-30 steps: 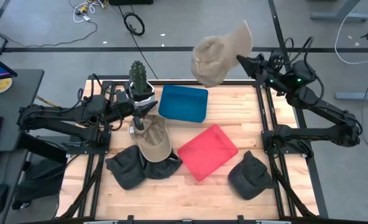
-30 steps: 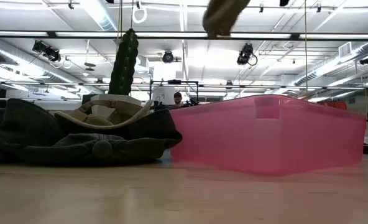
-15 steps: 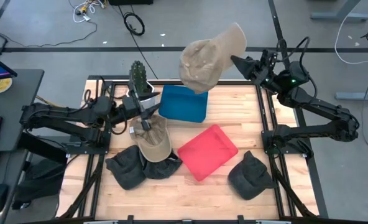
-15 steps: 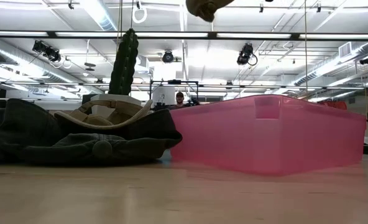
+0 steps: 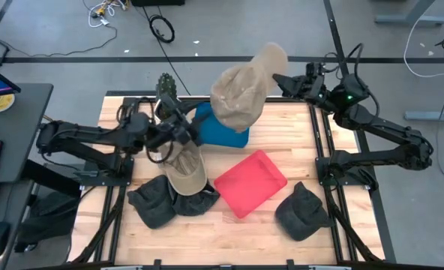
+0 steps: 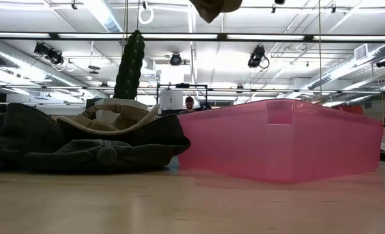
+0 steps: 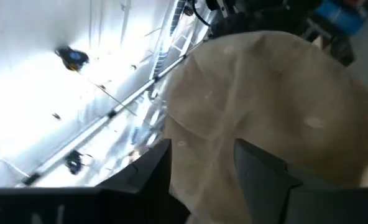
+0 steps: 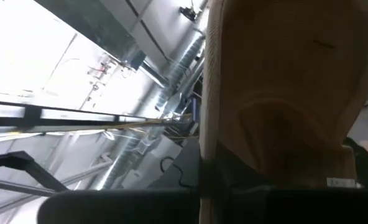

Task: Pick & Place hat
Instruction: Put the top brown cap into the blue bin

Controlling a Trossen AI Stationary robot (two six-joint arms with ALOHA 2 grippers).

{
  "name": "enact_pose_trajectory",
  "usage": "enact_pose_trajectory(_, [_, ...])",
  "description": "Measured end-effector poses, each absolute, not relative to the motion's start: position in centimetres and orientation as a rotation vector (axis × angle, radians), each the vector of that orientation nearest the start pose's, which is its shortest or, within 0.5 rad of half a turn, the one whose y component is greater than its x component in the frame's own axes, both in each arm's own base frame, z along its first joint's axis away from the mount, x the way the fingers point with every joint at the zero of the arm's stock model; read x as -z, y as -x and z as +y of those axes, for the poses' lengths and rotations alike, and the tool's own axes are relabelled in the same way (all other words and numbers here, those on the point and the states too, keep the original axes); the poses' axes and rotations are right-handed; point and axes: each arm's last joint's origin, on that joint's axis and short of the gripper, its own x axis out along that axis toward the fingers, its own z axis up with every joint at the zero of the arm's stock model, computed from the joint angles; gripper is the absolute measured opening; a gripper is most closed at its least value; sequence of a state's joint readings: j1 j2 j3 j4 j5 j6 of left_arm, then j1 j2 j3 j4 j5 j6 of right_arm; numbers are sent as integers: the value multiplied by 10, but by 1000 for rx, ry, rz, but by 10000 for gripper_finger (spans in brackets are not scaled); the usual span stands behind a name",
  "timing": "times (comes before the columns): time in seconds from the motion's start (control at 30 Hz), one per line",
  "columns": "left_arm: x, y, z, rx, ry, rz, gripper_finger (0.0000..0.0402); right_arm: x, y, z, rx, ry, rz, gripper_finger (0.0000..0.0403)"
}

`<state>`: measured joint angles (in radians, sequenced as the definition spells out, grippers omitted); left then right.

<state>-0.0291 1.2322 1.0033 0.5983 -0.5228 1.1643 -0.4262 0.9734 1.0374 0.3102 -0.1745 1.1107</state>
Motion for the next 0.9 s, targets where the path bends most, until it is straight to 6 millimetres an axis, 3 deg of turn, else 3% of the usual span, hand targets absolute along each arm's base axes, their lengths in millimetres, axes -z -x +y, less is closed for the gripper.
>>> enact_pose_trajectory(0.3, [-388,-292,18,-657,-1075,23,179,-430,-198,-75,-21,-1004,-441,6])
enact_pose_trajectory(0.6, [-395,-282,-2,-712,-1005,43,179,-434,-196,-77,-34,-984,-487,6])
enact_pose_trajectory(0.9, [-382,-284,-16,-627,-1050,167,179,-435,-195,-78,-46,-1020,-497,6])
